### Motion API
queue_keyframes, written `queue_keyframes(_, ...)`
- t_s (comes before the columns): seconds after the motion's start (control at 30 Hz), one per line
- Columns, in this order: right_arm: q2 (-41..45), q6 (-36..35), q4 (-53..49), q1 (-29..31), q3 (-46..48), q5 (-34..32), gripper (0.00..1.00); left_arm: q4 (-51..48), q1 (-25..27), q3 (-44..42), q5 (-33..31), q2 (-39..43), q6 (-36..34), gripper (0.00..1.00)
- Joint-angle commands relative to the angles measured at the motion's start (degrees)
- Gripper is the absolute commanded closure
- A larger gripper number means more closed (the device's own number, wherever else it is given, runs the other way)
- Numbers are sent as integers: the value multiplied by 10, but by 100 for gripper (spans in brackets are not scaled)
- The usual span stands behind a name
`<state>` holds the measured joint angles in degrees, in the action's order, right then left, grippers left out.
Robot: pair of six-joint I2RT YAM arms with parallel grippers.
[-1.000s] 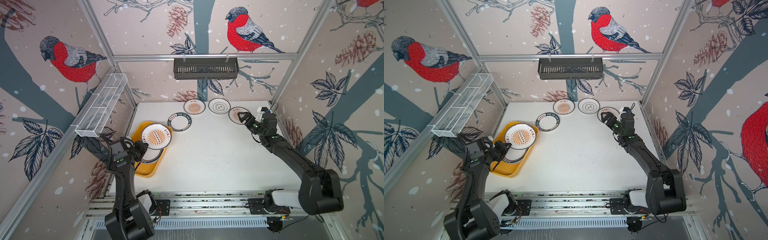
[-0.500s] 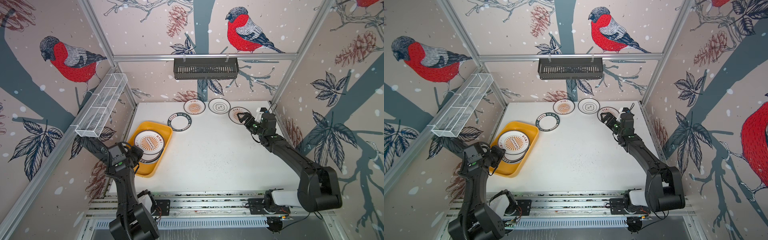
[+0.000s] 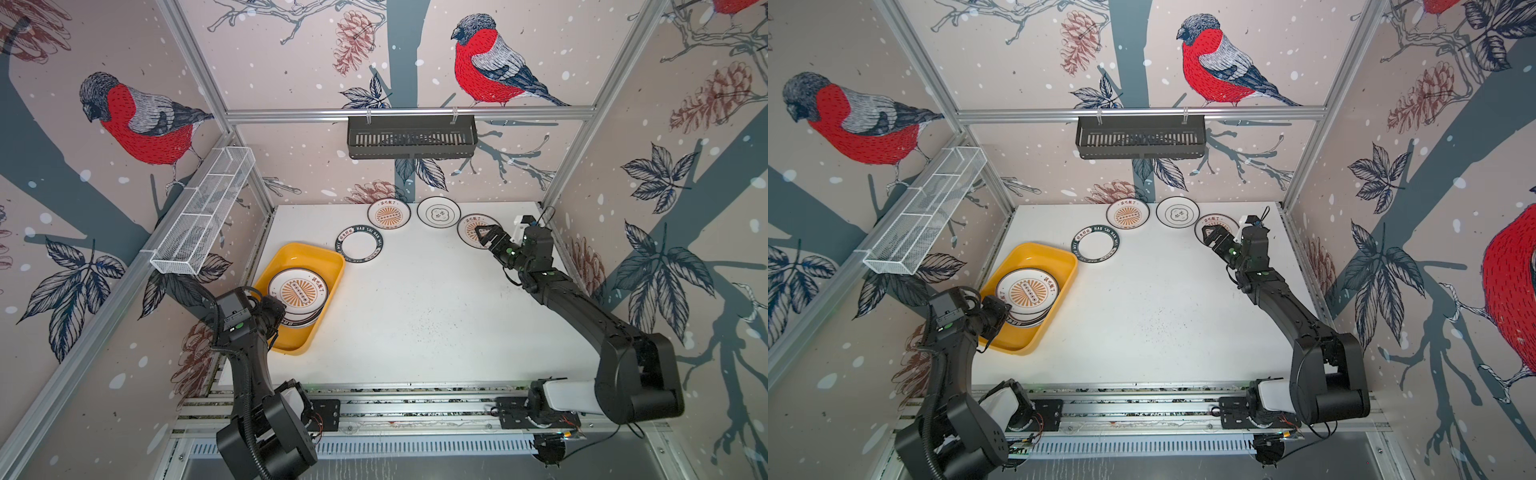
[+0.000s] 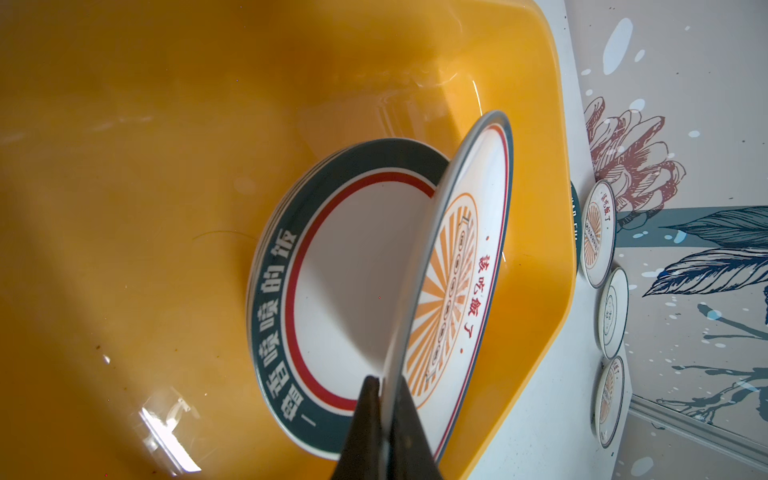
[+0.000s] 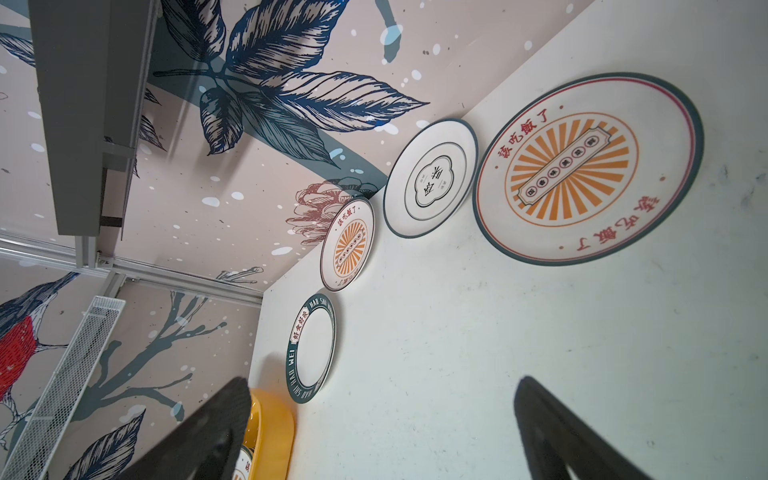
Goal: Place the plates into the plastic bin on the countertop
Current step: 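Lower the plate flat onto the stack in the yellow bin and open the left gripper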
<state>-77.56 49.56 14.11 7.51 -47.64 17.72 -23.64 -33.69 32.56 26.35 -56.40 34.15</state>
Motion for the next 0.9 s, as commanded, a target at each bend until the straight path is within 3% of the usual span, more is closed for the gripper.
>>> queue_keyframes(0.0, -3, 4, 24, -4, 1, 6, 1, -23, -2, 10, -12, -9, -9, 100)
queue_keyframes(0.3, -11, 13, 50, -14, 15, 18, 1, -43, -2, 15, -35, -40, -1, 100)
queue_keyframes(0.53, -15, 14, 57, -26, 15, 26, 1, -77, -2, 40, -32, -109, -18, 100)
queue_keyframes(0.87, -22, 17, 64, -31, 13, 27, 1, -89, -2, 41, -57, -85, -5, 98)
